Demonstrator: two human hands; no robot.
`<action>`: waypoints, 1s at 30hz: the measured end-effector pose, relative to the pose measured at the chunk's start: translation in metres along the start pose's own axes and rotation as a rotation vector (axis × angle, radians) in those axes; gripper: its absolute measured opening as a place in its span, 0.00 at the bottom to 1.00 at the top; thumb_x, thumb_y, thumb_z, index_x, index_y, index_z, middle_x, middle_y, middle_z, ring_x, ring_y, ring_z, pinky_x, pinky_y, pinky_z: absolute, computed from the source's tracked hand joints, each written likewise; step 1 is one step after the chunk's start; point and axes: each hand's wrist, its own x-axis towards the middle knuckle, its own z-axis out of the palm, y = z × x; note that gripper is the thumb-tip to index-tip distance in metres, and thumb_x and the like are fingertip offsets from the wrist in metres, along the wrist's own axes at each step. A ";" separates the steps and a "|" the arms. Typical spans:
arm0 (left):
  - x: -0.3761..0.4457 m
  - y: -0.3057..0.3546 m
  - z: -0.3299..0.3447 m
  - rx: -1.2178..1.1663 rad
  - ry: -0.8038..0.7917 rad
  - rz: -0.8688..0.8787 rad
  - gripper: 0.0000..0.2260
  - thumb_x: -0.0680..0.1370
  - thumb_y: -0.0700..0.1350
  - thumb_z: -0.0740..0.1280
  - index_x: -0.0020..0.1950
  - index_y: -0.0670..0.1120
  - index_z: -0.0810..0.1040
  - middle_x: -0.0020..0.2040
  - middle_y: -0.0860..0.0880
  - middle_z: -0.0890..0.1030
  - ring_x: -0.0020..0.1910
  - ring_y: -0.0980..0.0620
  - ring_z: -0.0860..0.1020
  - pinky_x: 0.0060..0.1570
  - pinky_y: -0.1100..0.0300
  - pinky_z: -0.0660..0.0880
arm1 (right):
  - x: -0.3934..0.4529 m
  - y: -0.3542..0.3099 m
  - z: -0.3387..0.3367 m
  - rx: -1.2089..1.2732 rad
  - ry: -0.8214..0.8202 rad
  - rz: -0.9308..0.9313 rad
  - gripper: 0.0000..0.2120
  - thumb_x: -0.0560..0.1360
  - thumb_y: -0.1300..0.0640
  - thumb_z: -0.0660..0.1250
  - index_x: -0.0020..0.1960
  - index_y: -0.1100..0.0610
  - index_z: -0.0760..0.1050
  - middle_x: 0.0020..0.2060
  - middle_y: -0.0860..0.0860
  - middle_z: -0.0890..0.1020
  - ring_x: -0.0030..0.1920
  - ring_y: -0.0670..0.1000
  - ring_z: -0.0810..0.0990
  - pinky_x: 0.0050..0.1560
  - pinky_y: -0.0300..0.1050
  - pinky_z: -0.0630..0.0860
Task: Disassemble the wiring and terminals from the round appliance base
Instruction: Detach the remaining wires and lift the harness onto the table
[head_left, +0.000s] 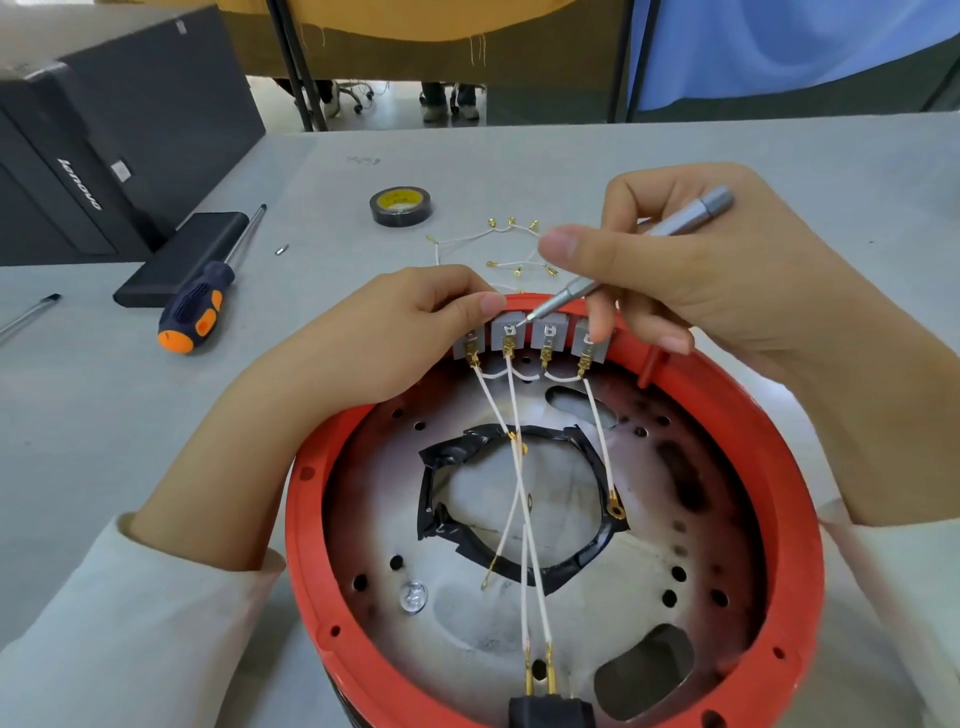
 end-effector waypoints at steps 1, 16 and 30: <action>0.000 0.000 0.000 0.002 0.002 -0.006 0.11 0.79 0.56 0.58 0.51 0.55 0.78 0.44 0.51 0.81 0.43 0.56 0.76 0.48 0.64 0.71 | 0.000 -0.001 0.000 -0.009 -0.005 0.013 0.17 0.72 0.51 0.72 0.30 0.54 0.69 0.26 0.58 0.81 0.15 0.48 0.64 0.19 0.34 0.60; -0.001 0.002 0.003 0.048 0.028 -0.015 0.11 0.80 0.56 0.56 0.49 0.55 0.76 0.36 0.53 0.76 0.30 0.60 0.71 0.35 0.64 0.69 | 0.005 0.021 0.010 -0.114 0.151 -0.022 0.19 0.74 0.58 0.71 0.30 0.53 0.65 0.20 0.53 0.75 0.16 0.45 0.65 0.19 0.33 0.62; 0.000 0.000 0.004 0.068 0.046 0.007 0.11 0.80 0.55 0.56 0.49 0.54 0.76 0.33 0.55 0.75 0.33 0.60 0.72 0.35 0.68 0.67 | 0.010 0.025 0.011 -0.213 0.095 -0.002 0.18 0.75 0.51 0.69 0.33 0.52 0.65 0.25 0.55 0.80 0.19 0.49 0.73 0.21 0.34 0.65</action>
